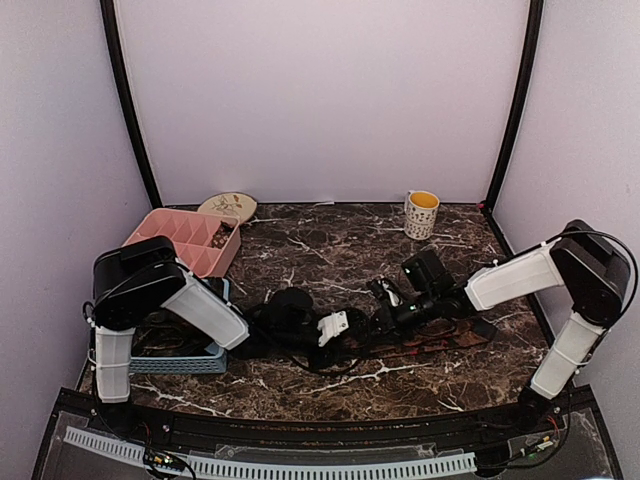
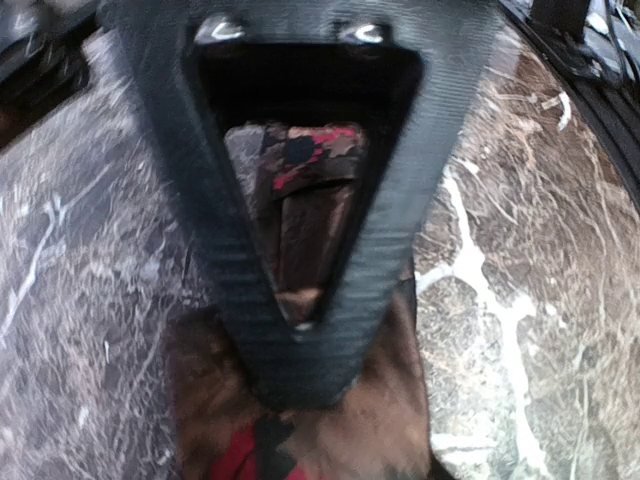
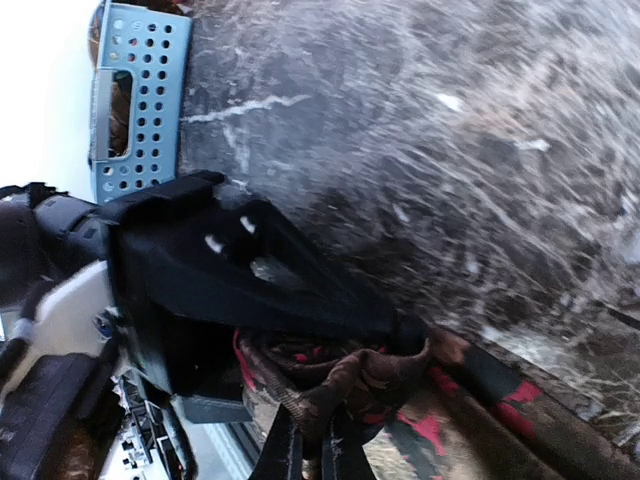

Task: Roll the ties
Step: Roll the tie at the center of the board.

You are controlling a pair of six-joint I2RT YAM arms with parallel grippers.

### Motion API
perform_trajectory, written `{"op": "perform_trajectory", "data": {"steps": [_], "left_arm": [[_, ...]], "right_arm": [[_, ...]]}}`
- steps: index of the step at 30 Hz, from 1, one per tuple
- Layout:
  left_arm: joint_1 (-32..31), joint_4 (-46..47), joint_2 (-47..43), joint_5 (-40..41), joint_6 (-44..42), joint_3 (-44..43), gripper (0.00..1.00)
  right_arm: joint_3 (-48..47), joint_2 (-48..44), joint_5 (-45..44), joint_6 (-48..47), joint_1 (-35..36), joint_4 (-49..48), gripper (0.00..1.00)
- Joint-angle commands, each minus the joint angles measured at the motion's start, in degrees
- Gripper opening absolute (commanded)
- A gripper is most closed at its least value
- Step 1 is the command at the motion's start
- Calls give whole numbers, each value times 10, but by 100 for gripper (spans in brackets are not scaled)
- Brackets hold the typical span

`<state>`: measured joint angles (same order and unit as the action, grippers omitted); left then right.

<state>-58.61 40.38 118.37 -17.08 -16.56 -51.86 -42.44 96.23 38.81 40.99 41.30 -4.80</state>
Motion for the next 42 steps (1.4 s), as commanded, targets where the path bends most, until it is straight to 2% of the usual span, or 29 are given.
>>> {"op": "perform_trajectory", "data": {"steps": [1,4,11,16,22,27,29,31,33,35,39,42], "left_arm": [[6,-77,-16,-2,4,9,53],[6,-40,-36,-11,19,21,65],[3,30,-34,-23,47,46,77],[-7,106,-13,-21,75,53,79],[-8,171,38,-16,93,19,78],[-10,176,80,-31,106,-27,70],[-10,176,84,-28,109,-28,59],[-10,156,80,-26,106,-24,43],[-9,121,67,-23,96,-16,34],[-7,97,48,-23,85,5,30],[6,32,18,-25,64,32,28],[7,-19,7,-14,38,33,27]], "right_arm": [[49,18,-28,5,-9,10,0],[74,25,-16,9,-27,-5,0],[104,30,-23,-7,-62,2,0],[101,47,-24,-8,-66,-3,0],[95,62,-17,-4,-65,-14,0],[92,61,-11,0,-61,-23,0],[88,56,-13,2,-53,-25,0],[85,48,-15,5,-46,-25,4],[87,34,-15,5,-45,-23,11],[85,12,-23,-3,-46,-14,21],[60,-40,-63,-35,-46,37,40],[56,-70,-43,-19,-43,23,47]]}}
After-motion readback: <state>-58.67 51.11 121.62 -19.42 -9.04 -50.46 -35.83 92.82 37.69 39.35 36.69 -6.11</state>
